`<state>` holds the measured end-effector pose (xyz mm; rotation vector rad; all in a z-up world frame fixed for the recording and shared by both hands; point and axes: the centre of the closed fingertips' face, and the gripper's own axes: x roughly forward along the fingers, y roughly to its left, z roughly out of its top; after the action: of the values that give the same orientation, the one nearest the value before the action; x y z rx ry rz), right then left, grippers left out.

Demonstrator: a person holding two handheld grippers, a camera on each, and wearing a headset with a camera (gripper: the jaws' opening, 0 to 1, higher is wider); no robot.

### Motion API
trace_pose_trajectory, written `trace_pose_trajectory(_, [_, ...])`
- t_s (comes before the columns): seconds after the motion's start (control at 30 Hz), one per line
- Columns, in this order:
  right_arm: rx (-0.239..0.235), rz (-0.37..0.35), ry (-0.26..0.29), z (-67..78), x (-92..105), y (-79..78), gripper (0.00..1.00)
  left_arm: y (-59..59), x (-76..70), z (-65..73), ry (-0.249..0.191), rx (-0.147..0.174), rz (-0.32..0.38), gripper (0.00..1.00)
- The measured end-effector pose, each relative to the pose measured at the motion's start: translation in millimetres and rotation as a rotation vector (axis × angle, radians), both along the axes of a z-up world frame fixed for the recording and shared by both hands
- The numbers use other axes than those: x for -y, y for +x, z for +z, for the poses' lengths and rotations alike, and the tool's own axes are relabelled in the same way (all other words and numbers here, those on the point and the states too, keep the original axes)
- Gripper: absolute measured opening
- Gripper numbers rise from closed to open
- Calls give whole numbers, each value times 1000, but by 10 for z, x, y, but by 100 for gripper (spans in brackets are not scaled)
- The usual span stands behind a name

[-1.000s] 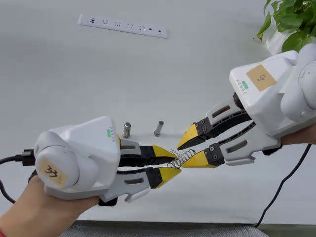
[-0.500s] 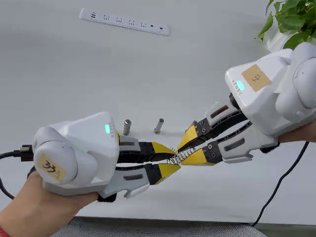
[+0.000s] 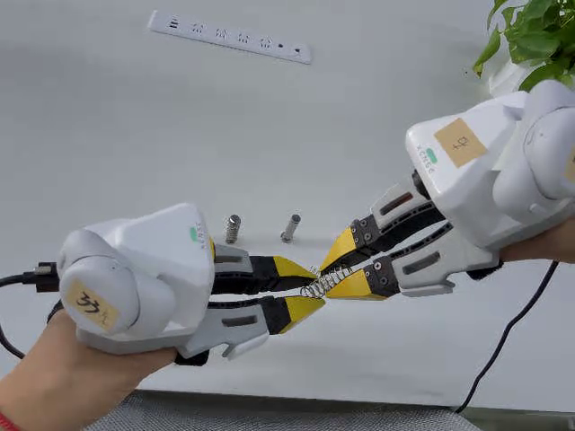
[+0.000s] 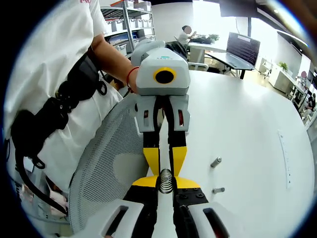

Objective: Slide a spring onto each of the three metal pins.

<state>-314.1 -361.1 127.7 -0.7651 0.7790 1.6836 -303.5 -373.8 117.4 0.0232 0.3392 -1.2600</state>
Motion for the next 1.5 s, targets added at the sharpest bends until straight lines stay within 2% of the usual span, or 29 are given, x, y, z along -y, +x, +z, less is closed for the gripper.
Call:
trace_pose_trajectory(0.2, [0, -4, -5, 26, -4, 20, 7, 16, -52, -54, 14, -5, 13, 11])
trace_pose_trajectory(0.47, [26, -36, -26, 54, 53, 213, 7, 101, -271, -150, 42, -24, 68, 19])
trace_pose_trajectory(0.6, [69, -66, -61, 34, 81, 373, 7, 152, -416, -203, 66, -25, 100, 23])
trace_pose_trajectory(0.67, [100, -82, -84, 11, 115, 510, 7, 183, -494, -230, 79, -21, 120, 26])
trace_pose_trajectory(0.8, [126, -101, -106, -5, 109, 651, 7, 274, -653, -259, 99, -12, 173, 33])
trace_pose_trajectory(0.97, [177, -113, -164, -95, 128, 858, 7, 338, -811, -321, 121, -15, 207, 38])
trace_pose_trajectory(1.03, [185, -114, -183, -135, 116, 919, 7, 358, -873, -346, 145, 13, 213, 41])
trace_pose_trajectory(1.23, [208, -118, -233, -293, 90, 1088, 7, 396, -1000, -420, 175, 8, 235, 52])
trace_pose_trajectory(1.37, [202, -114, -254, -393, 75, 1149, 7, 411, -1059, -448, 172, 12, 246, 60])
trace_pose_trajectory(1.4, [200, -112, -262, -428, 69, 1166, 7, 418, -1070, -438, 164, 32, 248, 62])
trace_pose_trajectory(1.5, [191, -111, -274, -483, 46, 1175, 7, 427, -1107, -458, 150, 18, 260, 71])
